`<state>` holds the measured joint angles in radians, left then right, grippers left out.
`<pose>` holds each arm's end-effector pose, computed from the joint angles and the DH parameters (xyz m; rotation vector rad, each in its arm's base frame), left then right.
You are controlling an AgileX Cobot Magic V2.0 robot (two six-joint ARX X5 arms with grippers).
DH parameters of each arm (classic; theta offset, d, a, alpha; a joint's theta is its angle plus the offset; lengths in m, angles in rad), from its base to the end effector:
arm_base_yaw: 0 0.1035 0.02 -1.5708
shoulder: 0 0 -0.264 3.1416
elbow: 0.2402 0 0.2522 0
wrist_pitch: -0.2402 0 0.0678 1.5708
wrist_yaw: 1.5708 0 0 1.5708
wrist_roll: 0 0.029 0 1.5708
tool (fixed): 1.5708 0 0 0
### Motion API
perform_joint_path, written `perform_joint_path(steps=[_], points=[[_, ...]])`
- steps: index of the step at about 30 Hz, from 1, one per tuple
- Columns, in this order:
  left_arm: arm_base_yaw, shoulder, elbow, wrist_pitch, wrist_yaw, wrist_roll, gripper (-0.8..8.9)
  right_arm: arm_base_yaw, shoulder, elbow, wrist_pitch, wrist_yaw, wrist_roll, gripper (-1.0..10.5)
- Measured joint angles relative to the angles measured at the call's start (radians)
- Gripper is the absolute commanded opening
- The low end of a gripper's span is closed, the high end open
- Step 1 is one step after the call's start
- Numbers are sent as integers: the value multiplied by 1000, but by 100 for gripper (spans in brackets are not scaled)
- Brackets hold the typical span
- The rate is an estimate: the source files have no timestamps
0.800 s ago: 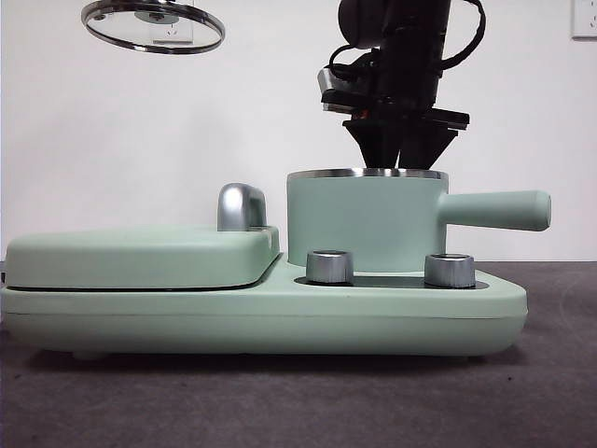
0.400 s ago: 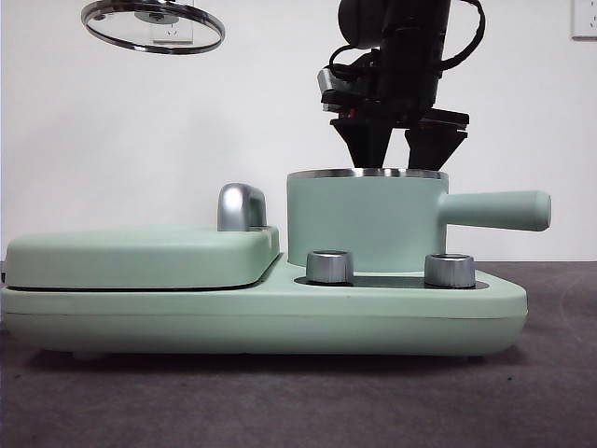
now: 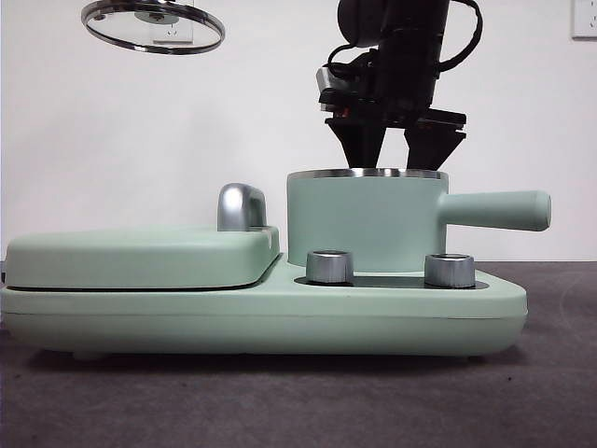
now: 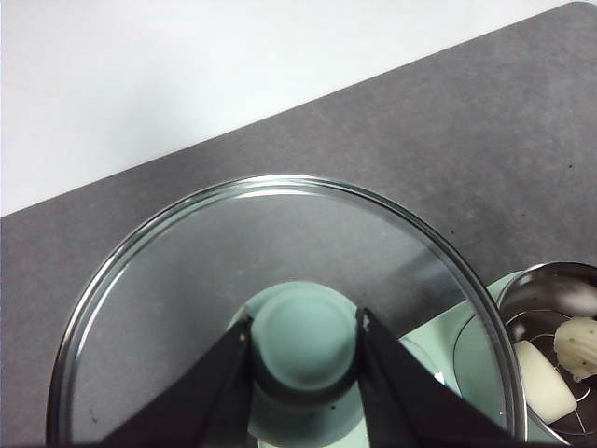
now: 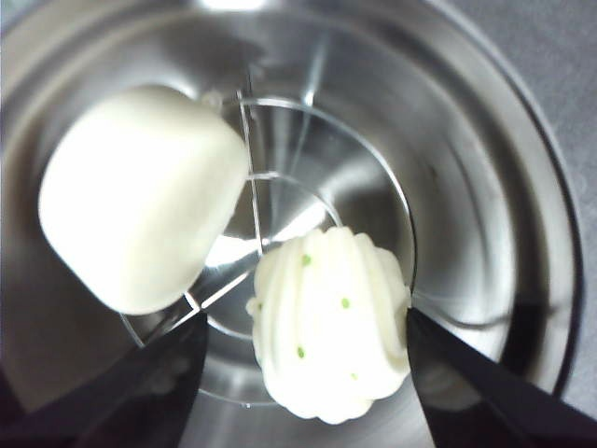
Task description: Put the buns in a small steamer
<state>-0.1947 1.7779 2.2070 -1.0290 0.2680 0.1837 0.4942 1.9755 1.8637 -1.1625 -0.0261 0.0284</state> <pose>0.3430 -0.0755 0.4643 0.1528 0.5616 -0.5027 0.3539 0.1915 0.2859 -0.2744 1.2573 0.4292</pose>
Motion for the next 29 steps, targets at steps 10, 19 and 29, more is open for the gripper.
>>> perform_joint_path(steps=[10,19,29], points=[[0,0,0,-1,0,0,15,0,-13,6,11,0,-1,480],[0,0,0,-15,0,0,15,-4,-103,79,-27,-14,-21,479],[-14,0,0,-22,1,-1,15,-5,-402,73,-177,-50,-25,479]])
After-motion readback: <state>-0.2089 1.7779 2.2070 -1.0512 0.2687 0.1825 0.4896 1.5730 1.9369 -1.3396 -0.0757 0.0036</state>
